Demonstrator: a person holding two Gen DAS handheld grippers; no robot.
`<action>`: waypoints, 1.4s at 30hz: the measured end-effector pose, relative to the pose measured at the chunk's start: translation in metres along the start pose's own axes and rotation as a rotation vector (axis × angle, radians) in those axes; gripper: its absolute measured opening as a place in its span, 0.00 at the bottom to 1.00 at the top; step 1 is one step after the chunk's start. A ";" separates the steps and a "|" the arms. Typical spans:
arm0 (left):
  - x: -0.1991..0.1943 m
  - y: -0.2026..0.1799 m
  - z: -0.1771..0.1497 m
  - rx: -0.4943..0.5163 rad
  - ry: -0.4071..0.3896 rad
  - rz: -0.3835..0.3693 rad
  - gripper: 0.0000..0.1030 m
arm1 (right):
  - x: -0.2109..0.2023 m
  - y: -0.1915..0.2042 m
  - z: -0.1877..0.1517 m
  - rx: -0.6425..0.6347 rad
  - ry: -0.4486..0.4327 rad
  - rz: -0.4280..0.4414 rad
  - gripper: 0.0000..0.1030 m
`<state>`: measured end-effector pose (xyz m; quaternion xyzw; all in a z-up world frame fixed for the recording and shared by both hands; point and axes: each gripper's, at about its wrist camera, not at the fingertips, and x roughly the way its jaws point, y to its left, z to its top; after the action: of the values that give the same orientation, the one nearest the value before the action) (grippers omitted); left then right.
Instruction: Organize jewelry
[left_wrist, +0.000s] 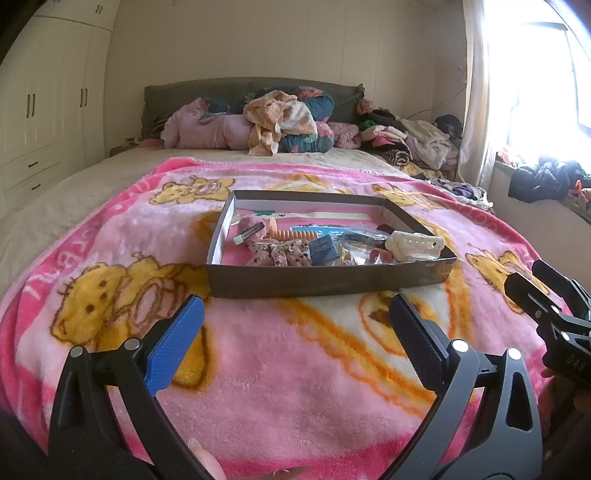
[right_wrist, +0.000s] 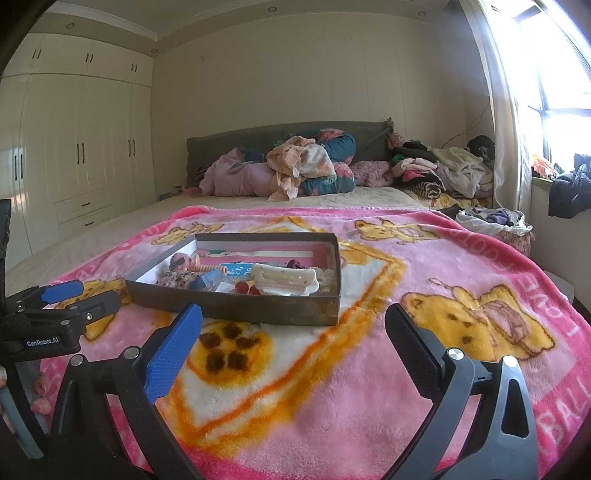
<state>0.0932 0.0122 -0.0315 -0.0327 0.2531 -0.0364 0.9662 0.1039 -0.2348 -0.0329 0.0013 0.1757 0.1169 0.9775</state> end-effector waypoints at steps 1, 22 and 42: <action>0.000 0.000 0.000 0.000 0.000 -0.001 0.89 | 0.000 0.000 0.001 0.000 0.000 0.001 0.94; 0.000 0.001 0.002 0.008 -0.002 0.006 0.89 | 0.000 0.002 0.002 -0.004 0.000 -0.003 0.94; -0.001 0.000 0.002 0.014 -0.003 0.010 0.89 | -0.001 0.002 0.002 -0.003 0.001 -0.002 0.94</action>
<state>0.0936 0.0125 -0.0294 -0.0249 0.2515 -0.0332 0.9670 0.1035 -0.2328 -0.0310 -0.0002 0.1759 0.1159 0.9776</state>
